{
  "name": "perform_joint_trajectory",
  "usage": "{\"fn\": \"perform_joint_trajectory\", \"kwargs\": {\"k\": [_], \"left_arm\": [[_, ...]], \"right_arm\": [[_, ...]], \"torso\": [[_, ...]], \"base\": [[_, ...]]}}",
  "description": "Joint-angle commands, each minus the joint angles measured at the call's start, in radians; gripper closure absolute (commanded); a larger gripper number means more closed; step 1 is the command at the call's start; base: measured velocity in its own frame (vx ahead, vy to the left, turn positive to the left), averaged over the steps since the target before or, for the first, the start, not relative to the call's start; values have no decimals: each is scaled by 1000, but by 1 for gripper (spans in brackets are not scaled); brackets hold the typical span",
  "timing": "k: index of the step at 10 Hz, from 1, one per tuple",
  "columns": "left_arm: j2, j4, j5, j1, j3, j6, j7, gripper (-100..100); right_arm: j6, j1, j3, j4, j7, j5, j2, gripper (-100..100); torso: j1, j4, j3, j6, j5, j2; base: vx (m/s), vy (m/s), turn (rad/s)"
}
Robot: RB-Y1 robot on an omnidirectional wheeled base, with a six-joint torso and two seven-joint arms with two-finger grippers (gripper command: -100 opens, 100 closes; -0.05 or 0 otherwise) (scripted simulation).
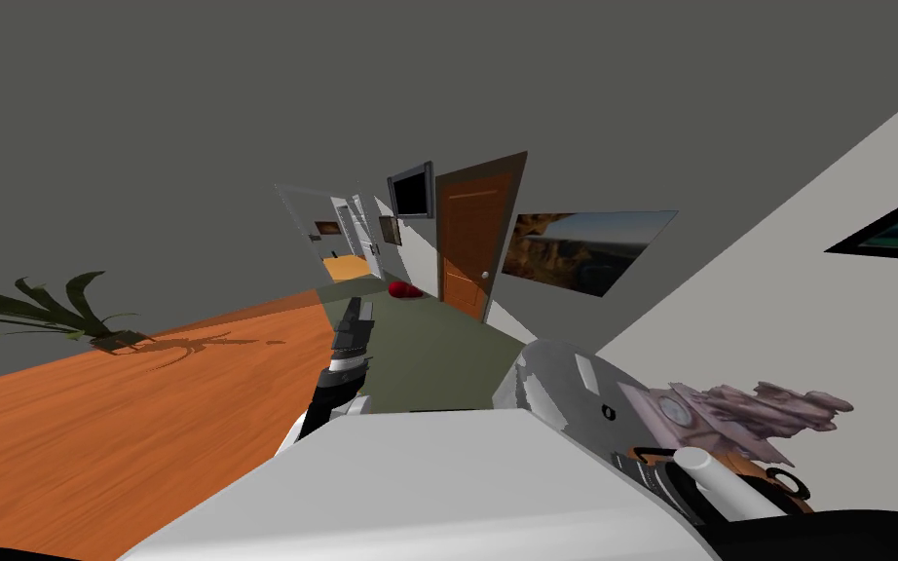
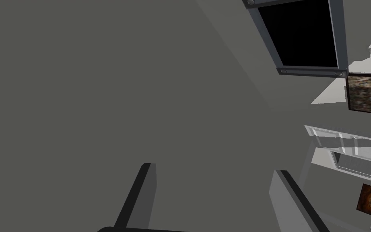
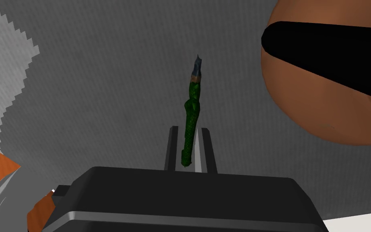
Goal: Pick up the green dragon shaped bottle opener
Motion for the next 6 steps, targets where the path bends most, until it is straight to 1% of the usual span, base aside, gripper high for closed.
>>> {"fn": "perform_joint_trajectory", "kwargs": {"k": [1,2,3,4,5,6], "left_arm": [[0,0,0,0,0,0,0,0],[0,0,0,0,0,0,0,0],[0,0,0,0,0,0,0,0],[0,0,0,0,0,0,0,0],[0,0,0,0,0,0,0,0],[0,0,0,0,0,0,0,0]], "right_arm": [[0,0,0,0,0,0,0,100],[0,0,0,0,0,0,0,0],[33,5,-9,-17,-20,-8,-12,100],[47,8,-13,-26,-25,-11,-20,100],[33,8,-11,-19,-17,-10,-14,100],[37,9,-12,-21,-20,-11,-14,0]], "torso": [[0,0,0,0,0,0],[0,0,0,0,0,0],[0,0,0,0,0,0],[2,0,1,-1,1,1],[4,1,1,-1,1,3],[2,1,1,-1,1,2]], "base": [[0,0,0],[0,0,0],[-19,30,38],[-34,50,43],[-15,22,1],[0,0,0]]}}
